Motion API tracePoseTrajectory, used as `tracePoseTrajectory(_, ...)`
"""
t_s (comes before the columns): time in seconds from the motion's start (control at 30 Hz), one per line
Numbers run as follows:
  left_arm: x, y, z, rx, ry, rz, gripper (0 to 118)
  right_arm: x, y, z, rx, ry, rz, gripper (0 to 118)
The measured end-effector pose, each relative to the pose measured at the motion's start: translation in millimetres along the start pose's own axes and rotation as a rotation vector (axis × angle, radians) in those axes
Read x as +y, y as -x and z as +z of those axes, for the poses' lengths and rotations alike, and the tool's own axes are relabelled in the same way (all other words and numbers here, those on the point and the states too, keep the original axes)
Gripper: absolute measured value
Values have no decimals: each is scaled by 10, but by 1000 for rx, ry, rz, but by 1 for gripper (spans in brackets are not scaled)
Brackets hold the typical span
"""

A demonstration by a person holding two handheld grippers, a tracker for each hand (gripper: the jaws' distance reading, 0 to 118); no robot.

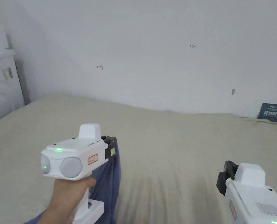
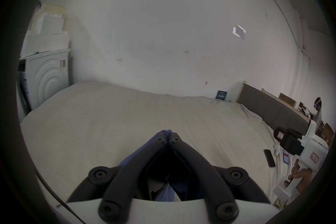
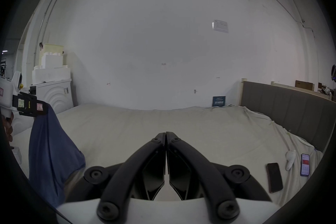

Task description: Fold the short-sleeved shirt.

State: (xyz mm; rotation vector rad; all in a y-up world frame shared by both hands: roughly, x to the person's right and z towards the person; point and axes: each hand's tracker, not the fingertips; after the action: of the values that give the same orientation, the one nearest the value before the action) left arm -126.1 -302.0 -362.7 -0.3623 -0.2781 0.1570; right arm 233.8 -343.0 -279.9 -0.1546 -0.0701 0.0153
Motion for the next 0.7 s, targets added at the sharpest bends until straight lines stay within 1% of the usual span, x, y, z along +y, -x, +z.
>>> tracePoseTrajectory(0.13,17,-483,-292,-76,37,-42,0,26,-288,83,-56,-12,-2,0)
tracePoseTrajectory(0.33,-127,-1292,-665,-222,97,-118,0,-7,-682,198,-131,-9,-17,0)
tracePoseTrajectory(0.5,-322,-1909,-900,-263,128,-162,0,-59,-939,293,-191,-2,-30,0)
tracePoseTrajectory(0.57,-415,-2098,-958,-292,153,-162,0,-77,-1015,330,-209,0,-35,0)
tracePoseTrajectory(0.63,-523,-2276,-1003,-307,166,-200,0,-90,-1074,360,-226,6,-32,0)
tracePoseTrajectory(0.7,-638,-2400,-1086,-325,199,-207,0,-117,-1133,390,-239,11,-33,0)
